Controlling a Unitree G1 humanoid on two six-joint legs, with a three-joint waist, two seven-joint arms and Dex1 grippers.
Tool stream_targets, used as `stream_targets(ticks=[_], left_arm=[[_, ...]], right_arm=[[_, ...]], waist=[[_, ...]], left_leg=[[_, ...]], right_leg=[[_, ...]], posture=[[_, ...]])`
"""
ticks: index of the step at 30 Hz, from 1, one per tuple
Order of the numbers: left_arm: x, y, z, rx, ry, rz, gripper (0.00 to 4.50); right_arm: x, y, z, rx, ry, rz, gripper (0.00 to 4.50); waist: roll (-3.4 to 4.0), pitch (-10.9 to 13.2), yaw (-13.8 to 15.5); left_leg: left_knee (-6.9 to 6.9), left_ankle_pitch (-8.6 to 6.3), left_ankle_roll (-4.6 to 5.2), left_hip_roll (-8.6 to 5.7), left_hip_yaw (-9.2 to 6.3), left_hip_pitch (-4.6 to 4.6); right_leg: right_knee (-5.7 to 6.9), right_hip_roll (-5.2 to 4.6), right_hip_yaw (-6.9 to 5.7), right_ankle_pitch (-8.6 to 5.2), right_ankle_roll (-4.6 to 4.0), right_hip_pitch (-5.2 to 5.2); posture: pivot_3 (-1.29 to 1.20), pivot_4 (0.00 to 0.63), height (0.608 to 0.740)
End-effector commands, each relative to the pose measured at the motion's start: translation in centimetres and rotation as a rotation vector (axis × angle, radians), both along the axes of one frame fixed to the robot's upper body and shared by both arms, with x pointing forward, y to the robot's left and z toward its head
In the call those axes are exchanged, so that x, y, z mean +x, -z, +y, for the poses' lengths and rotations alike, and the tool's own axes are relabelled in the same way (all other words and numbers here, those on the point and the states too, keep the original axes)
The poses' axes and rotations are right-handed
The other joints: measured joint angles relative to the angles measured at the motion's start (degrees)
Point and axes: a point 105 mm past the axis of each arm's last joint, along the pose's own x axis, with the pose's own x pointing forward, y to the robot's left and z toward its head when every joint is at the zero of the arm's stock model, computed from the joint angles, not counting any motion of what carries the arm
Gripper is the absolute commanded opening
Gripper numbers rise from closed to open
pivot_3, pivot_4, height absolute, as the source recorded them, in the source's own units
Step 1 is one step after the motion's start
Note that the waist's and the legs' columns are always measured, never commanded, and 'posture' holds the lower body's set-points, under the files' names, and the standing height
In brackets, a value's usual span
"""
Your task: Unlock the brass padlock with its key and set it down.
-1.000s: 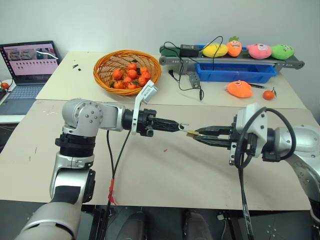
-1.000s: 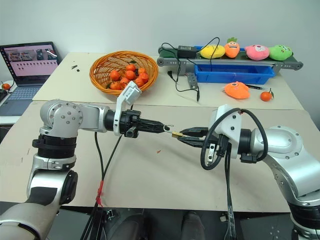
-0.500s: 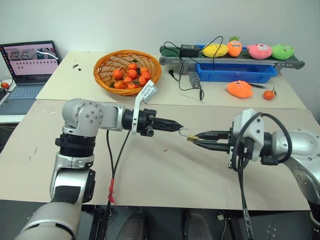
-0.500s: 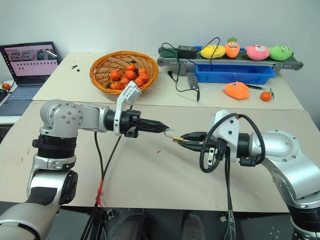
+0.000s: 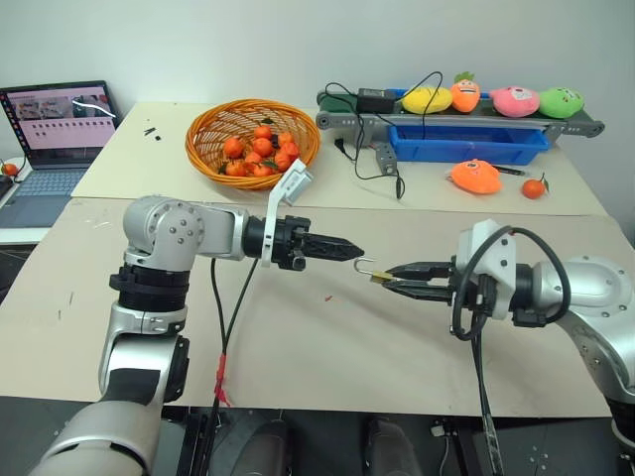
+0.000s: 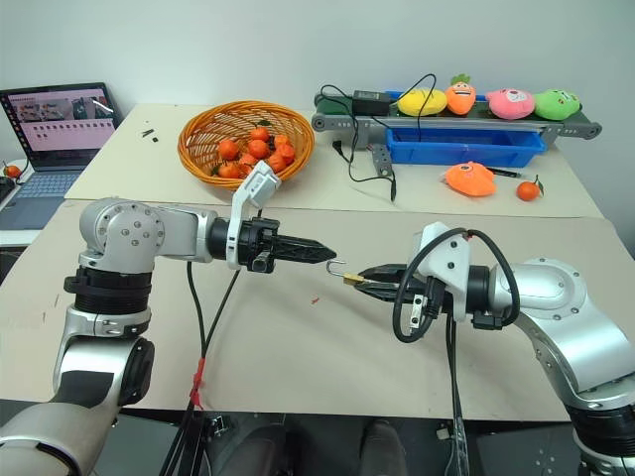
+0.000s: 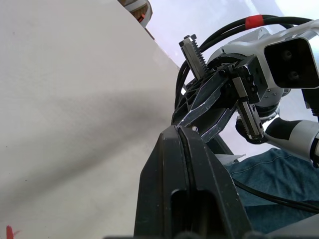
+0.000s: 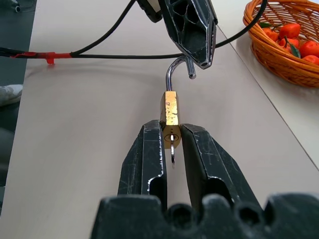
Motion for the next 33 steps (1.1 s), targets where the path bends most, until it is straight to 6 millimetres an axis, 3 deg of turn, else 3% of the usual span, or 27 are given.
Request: stream_targets(ticks=[1,7,11,17,20,26,33], left_arm=[[-0.2,-1.0,0.1,-0.027,0.002,-0.042,0.04],[0.6,-1.4,0.7,-0.032,-0.040,-0.060,0.04],[1.0,-1.5,1.5,-0.022,-0.073,-0.069,0.04],[0.6,-0.9,3.1,0.053,-0.095,-0.101,0.04],[0.5,-0.9,4.1,0.085,-0.112,-0.144,0.04],[-0.9,0.1,6.0,0.183,-0.071,-0.240,0.04],[-2.1,0.2,6.6,0.216,-0.020,-0.296,0.04]], right_arm=[[-0.1,-1.1,0.1,0.001,-0.013,-0.071,0.21],[0.7,-0.9,-0.9,-0.037,0.017,-0.081,0.21],[2.5,-0.2,-1.9,-0.084,0.079,-0.144,0.21],[4.7,1.6,-1.2,-0.172,0.078,-0.291,0.21],[5.6,2.7,-0.9,-0.249,0.050,-0.404,0.21],[7.5,3.5,-0.4,-0.460,-0.045,-0.796,0.21],[7.8,4.1,0.9,-0.471,-0.133,-1.072,0.21]], waist=[[0.00,0.00,0.01],[0.00,0.00,0.00],[0.00,0.00,-0.10],[0.00,0.00,-0.79],[0.01,0.00,-0.82],[0.02,0.01,-1.03],[0.01,0.02,-0.95]], left_leg=[[0.00,0.00,0.00,0.00,0.00,0.00],[0.00,0.00,0.00,0.00,0.00,0.00],[0.00,0.00,0.00,0.00,0.01,0.01],[-0.02,0.02,-0.04,0.00,0.05,0.03],[-0.02,0.03,-0.07,0.00,0.06,0.02],[-0.09,0.08,-0.18,0.02,0.14,0.05],[-0.14,0.10,-0.24,0.05,0.18,0.03]], right_leg=[[0.00,0.00,0.00,0.00,0.00,0.00],[0.00,0.00,0.00,0.00,0.00,0.00],[0.00,0.00,0.00,0.00,0.00,0.00],[0.01,0.01,0.04,0.00,0.00,-0.04],[0.01,0.01,0.06,0.00,0.01,-0.05],[0.02,0.03,0.15,-0.01,0.00,-0.13],[0.00,0.05,0.17,-0.02,-0.02,-0.20]], posture=[[0.00,0.150,0.740],[0.00,0.150,0.740],[0.00,0.150,0.740],[0.00,0.150,0.740],[0.00,0.150,0.740],[0.00,0.150,0.740],[0.00,0.150,0.740]])
